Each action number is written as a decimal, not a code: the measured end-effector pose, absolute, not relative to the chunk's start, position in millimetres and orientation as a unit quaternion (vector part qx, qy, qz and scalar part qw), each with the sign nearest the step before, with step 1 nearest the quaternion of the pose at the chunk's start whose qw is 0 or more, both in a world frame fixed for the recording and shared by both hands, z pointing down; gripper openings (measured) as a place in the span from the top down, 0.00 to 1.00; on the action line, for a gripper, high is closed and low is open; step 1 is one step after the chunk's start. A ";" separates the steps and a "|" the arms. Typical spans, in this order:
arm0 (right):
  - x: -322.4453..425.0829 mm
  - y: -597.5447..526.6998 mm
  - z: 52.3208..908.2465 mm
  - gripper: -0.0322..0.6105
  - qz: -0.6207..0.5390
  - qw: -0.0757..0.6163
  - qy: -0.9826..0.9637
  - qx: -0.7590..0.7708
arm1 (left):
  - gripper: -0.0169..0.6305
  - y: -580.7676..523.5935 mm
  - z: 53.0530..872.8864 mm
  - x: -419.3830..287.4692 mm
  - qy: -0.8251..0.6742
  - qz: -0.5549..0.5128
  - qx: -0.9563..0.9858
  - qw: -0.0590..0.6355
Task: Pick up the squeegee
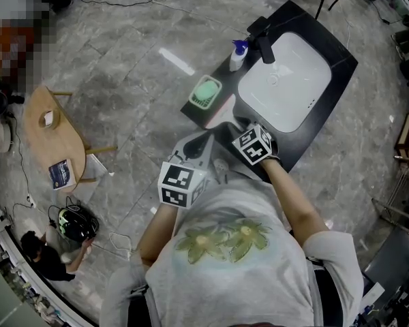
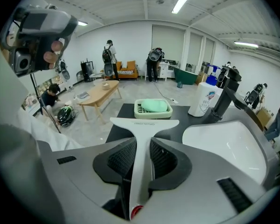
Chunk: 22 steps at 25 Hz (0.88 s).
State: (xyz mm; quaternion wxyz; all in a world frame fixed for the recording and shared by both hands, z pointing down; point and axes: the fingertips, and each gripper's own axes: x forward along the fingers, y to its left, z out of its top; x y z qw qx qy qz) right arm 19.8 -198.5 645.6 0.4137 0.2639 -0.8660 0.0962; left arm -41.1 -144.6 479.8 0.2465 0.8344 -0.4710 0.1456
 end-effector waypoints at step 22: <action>14.8 -191.8 547.5 0.79 0.089 0.314 -0.895 0.302 | 0.96 -128.4 478.8 -29.2 -0.449 0.147 0.849 0.238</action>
